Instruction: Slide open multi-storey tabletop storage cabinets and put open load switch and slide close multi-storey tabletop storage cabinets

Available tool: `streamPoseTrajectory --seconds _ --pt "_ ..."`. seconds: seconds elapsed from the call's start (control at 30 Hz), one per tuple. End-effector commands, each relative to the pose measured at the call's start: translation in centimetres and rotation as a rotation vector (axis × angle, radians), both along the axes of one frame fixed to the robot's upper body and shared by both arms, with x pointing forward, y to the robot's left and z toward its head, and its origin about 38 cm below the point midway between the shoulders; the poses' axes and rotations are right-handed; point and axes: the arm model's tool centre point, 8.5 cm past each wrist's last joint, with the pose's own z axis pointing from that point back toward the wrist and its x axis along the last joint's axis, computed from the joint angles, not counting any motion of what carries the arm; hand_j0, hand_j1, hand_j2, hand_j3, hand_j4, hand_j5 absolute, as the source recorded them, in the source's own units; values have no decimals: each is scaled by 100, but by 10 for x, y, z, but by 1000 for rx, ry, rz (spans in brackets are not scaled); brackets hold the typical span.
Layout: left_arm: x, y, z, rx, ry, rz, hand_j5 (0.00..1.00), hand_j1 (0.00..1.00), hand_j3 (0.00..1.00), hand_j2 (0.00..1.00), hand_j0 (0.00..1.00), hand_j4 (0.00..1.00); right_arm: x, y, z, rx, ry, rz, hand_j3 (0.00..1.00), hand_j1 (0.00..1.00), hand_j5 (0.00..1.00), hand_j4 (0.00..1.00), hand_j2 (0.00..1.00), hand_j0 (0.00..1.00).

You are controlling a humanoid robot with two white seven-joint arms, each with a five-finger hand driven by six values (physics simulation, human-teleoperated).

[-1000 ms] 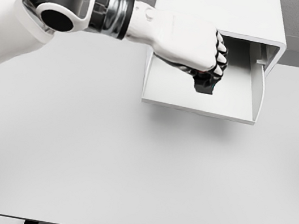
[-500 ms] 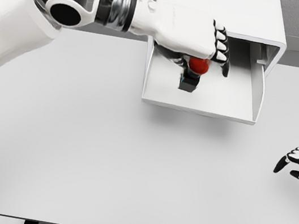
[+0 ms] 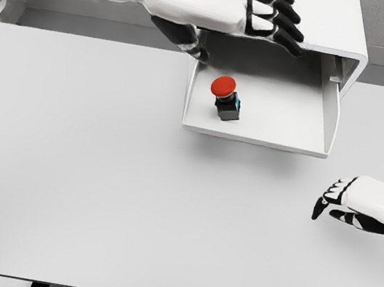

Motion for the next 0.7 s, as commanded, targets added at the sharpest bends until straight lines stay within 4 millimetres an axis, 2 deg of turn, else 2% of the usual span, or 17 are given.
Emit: streamPoseTrajectory --seconds 0.0,0.07,0.1,0.13,0.17,0.2,0.27,0.3,0.33,0.37,0.4,0.43,0.47,0.53,0.67 --pt "-37 80 46 -99 24 50 100 100 100 100 100 100 -6 11 -18 14 56 27 49 49 49 49 49 49" --pt "-50 143 63 -100 30 203 100 100 100 100 100 100 -1 14 -12 20 34 32 49 49 49 49 49 49" --pt "-53 163 59 -75 41 270 100 100 100 100 100 100 0 15 -11 24 28 34 49 49 49 49 49 49" --pt "-52 186 42 -45 89 350 100 100 100 100 100 100 2 16 -8 26 20 35 49 49 49 49 49 49" --pt "-50 199 23 -18 141 396 100 100 100 100 100 100 3 16 -6 26 12 36 50 50 50 50 50 50" --pt "-41 204 -6 7 214 419 100 100 100 100 100 100 7 18 -1 33 -6 38 50 50 50 50 50 50" --pt "-26 223 -47 59 310 499 100 100 100 100 100 100 11 19 5 36 -26 40 50 50 50 50 50 50" --pt "-23 232 -77 75 389 525 100 100 100 100 100 100 12 21 6 43 -32 42 50 50 50 50 50 50" --pt "-24 234 -104 122 430 538 100 100 100 100 100 100 15 22 11 46 -49 45 50 50 50 50 50 50" --pt "-21 222 -143 215 439 527 100 100 100 100 100 100 17 24 14 53 -59 47 50 50 50 50 50 50" --pt "-14 196 -156 209 432 465 100 100 100 100 100 100 19 25 17 56 -68 49 50 50 50 50 50 50" --pt "-14 195 -161 227 424 465 100 100 100 100 100 100 21 27 20 61 -79 54 51 51 51 51 51 51" --pt "-16 204 -160 248 417 490 100 100 100 100 100 100 22 32 20 64 -80 65 52 52 52 52 52 52" --pt "-17 205 -161 255 417 492 100 100 100 100 100 100 25 40 19 64 -77 90 52 52 52 52 52 52" --pt "-18 203 -165 256 428 487 100 100 100 100 100 100 26 44 19 70 -77 100 52 52 52 52 52 52"
